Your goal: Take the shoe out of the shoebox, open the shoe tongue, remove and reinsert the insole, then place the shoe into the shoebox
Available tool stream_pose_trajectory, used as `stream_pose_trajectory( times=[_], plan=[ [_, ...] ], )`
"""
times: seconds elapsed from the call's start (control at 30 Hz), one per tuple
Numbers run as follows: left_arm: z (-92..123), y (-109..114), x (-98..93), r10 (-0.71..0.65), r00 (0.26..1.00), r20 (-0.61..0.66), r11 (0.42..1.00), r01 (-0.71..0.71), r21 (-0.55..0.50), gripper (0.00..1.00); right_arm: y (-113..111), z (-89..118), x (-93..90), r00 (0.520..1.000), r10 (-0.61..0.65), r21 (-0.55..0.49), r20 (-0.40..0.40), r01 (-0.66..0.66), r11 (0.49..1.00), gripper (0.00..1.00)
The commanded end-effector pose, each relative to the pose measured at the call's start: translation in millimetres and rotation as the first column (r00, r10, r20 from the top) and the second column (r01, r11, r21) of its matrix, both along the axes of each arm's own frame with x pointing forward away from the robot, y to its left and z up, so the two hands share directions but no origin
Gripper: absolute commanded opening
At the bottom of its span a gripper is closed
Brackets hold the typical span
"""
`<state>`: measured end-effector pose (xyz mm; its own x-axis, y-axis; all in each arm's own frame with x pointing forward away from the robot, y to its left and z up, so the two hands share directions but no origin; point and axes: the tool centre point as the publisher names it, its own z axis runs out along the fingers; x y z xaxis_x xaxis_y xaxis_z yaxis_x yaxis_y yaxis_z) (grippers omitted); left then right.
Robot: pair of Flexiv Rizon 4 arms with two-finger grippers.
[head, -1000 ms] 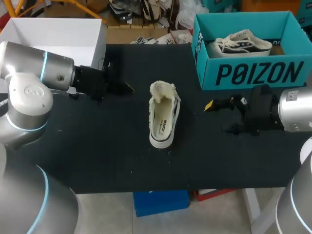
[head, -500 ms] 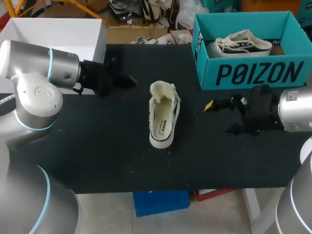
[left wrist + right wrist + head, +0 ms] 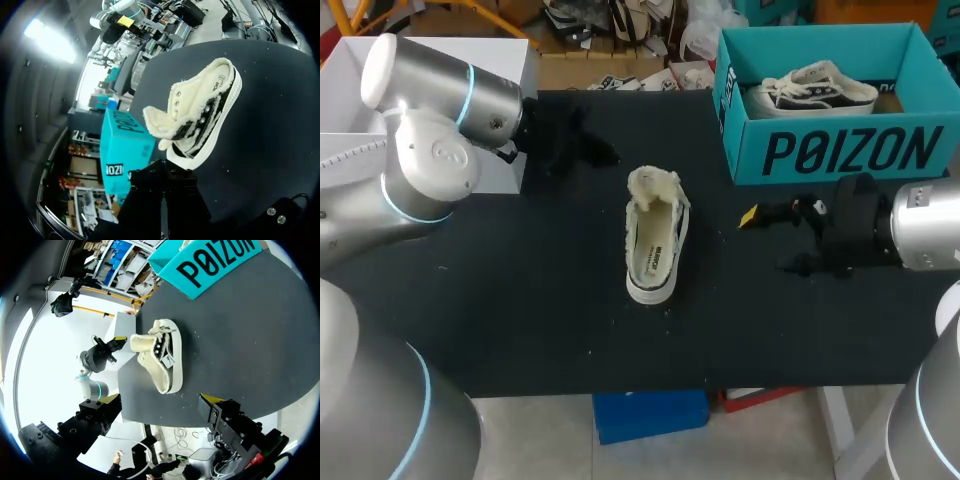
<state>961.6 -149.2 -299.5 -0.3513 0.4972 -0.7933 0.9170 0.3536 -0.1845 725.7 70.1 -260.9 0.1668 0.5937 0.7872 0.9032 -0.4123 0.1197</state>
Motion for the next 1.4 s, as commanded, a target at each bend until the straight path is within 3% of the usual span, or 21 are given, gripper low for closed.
stream_pose_trajectory(
  times=[0.03, 0.3, 0.53, 0.77, 1.0, 1.4],
  plan=[
    [-6, -26, 22.7, -0.049, 0.998, -0.034, 0.995, 0.051, 0.085, 0.0, 2, 0, 0.8, 1.0, -0.002, -0.003, -0.001, 0.002, 1.0, 1.0],
    [-15, -59, 30.4, -0.138, 0.989, -0.054, 0.979, 0.145, 0.144, 0.0, 2, 0, 0.8, 1.0, -0.002, -0.003, -0.001, 0.002, 1.0, 1.0],
    [-22, -81, 13.9, -0.222, 0.971, -0.089, 0.965, 0.232, 0.12, 0.0, 2, 0, 0.8, 1.0, -0.002, -0.003, -0.001, 0.002, 1.0, 1.0],
    [-25, -76, -20.3, -0.289, 0.95, -0.12, 0.945, 0.303, 0.124, 0.0, 2, 0, 0.8, 1.0, -0.002, -0.003, -0.001, 0.002, 1.0, 1.0],
    [-32, -66, -42.1, -0.311, 0.939, -0.149, 0.935, 0.33, 0.13, 0.0, 2, 0, 0.8, 1.0, -0.002, -0.003, -0.001, 0.002, 1.0, 1.0],
    [-54, -69, -55.8, -0.331, 0.924, -0.19, 0.921, 0.36, 0.149, 0.0, 2, 0, 0.8, 1.0, -0.002, -0.003, -0.001, 0.002, 1.0, 1.0]
  ],
)
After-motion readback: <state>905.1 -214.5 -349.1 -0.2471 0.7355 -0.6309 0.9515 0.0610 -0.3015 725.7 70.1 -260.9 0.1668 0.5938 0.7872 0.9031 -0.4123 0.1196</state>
